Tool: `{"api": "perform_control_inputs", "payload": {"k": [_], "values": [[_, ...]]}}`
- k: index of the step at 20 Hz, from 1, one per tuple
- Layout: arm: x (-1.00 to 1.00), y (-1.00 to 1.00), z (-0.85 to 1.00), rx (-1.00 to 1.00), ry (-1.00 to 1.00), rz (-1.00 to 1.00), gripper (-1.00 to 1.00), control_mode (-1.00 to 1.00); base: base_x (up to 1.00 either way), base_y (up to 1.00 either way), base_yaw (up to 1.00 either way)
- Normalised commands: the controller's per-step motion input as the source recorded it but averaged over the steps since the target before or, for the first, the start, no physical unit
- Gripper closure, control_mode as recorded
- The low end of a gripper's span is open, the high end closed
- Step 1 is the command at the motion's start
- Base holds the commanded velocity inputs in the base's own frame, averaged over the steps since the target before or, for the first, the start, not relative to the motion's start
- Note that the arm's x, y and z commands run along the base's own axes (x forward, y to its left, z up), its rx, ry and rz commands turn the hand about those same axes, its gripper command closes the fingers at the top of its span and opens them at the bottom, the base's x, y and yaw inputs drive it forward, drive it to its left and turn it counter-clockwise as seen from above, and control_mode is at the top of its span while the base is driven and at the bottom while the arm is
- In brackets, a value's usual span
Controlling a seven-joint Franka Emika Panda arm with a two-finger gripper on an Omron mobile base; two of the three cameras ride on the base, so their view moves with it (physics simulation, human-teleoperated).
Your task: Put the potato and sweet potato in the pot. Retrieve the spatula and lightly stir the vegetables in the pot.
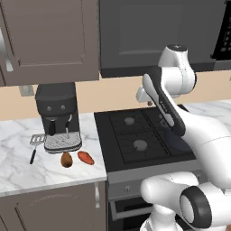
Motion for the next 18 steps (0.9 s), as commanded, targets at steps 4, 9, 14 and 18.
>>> {"api": "perform_control_inputs", "payload": {"k": [4, 9, 14, 18], "values": [[0.0, 0.0, 0.0, 0.0, 0.0, 0.0, -1.0, -1.0, 0.0, 0.0, 0.0], [-0.09, 0.01, 0.0, 0.0, 0.0, 0.0, -1.0, -1.0, 0.0, 0.0, 0.0], [0.0, 0.43, -0.25, -0.01, 0.03, 0.0, -1.0, -1.0, 0.0, 0.0, 0.0], [0.04, 1.0, -0.68, -0.01, 0.19, -0.01, -1.0, -1.0, 0.0, 0.0, 0.0]]}}
